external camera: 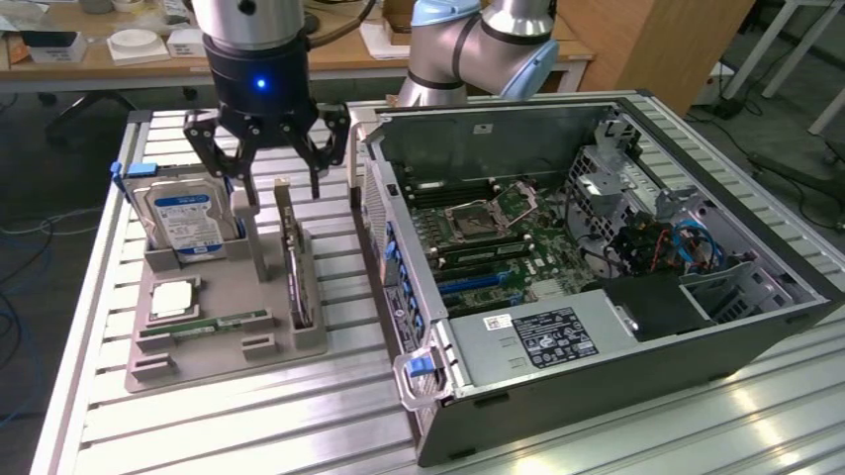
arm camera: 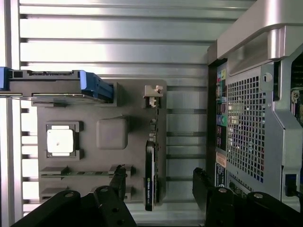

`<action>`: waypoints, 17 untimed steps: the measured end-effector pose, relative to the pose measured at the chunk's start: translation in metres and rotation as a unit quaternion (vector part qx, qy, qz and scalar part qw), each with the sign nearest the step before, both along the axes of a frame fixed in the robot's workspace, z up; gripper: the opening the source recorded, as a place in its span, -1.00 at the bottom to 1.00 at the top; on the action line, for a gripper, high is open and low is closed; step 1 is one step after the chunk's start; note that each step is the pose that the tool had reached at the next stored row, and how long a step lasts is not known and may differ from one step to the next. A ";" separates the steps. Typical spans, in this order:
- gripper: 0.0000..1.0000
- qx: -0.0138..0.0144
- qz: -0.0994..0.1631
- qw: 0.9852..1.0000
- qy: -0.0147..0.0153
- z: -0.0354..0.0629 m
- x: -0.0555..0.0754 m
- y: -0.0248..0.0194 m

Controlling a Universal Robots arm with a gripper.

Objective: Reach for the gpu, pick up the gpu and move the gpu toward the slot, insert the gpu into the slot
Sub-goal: 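Pick up the gpu and move the gpu toward the slot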

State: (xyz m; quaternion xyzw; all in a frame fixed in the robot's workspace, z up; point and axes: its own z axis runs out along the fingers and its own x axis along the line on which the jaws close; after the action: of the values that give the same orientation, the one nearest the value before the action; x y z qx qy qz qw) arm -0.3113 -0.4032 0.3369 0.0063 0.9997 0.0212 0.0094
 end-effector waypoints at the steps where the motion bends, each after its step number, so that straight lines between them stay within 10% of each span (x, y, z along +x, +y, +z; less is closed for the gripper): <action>1: 0.36 0.000 0.000 1.000 0.000 -0.0004 0.000 0.0000; 17: 0.36 0.000 0.000 1.000 0.000 -0.0070 0.000 0.0000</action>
State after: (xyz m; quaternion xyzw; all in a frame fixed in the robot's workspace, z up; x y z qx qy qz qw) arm -0.3113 -0.4032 0.3299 0.0063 0.9997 0.0212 0.0094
